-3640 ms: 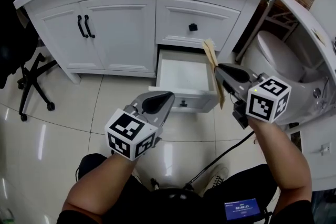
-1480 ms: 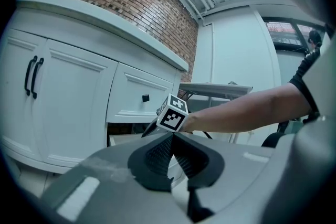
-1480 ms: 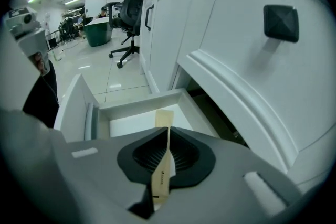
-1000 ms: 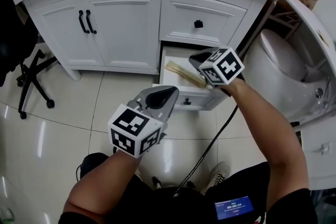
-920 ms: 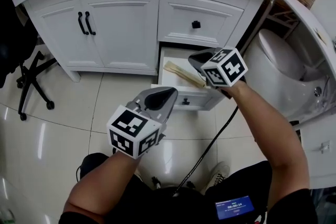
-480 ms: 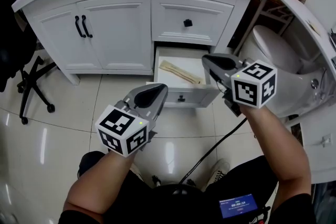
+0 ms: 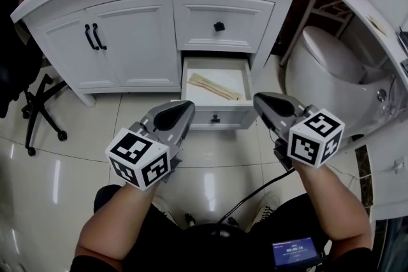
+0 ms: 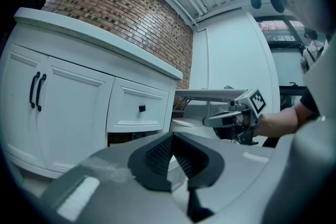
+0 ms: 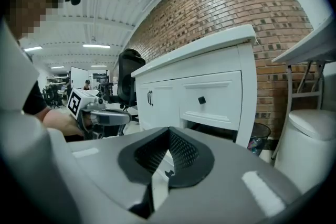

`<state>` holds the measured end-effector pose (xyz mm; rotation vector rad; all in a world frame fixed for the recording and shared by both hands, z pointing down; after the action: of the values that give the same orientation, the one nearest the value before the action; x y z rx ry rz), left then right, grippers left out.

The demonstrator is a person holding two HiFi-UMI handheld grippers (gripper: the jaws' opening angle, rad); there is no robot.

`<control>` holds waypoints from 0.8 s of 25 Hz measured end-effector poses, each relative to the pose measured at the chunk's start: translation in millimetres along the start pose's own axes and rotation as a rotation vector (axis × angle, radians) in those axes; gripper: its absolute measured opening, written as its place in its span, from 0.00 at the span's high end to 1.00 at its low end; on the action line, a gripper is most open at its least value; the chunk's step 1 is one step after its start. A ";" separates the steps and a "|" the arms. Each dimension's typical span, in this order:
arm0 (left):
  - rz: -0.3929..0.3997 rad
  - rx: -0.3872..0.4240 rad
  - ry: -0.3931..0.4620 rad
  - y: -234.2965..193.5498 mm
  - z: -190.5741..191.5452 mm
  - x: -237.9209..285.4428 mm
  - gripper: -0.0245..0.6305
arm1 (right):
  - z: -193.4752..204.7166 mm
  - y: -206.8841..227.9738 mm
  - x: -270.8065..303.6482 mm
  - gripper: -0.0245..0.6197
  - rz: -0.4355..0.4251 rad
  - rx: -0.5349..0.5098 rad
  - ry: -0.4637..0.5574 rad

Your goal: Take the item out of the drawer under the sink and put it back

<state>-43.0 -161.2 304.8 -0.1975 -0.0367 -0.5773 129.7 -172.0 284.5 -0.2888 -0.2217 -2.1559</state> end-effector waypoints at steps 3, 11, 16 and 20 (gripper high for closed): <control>0.001 -0.002 -0.001 -1.0 -0.3 0.0 0.95 | 13.0 7.2 3.5 0.95 0.030 0.004 -0.003; -0.015 -0.009 -0.026 -4.7 6.1 1.2 0.95 | 19.8 9.5 1.7 0.95 0.022 0.030 0.000; -0.008 0.004 -0.014 0.5 -0.4 -0.3 0.95 | 19.4 -0.1 -2.7 0.95 0.009 0.015 0.000; -0.003 0.008 -0.020 8.0 -1.9 -2.8 0.95 | 19.3 -6.6 -13.3 0.95 0.011 0.014 0.001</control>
<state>-41.0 -153.5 301.3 -0.1958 -0.0587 -0.5784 133.9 -152.8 298.8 -0.2797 -0.2340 -2.1432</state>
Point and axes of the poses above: the fingertips, and each gripper's own axes: x forward along the fingers, y to its right, z out of its underside, the point moved 3 cm from there along -x, backward along the fingers, and after that the axes turned 10 degrees about z, right-handed, at the moved point
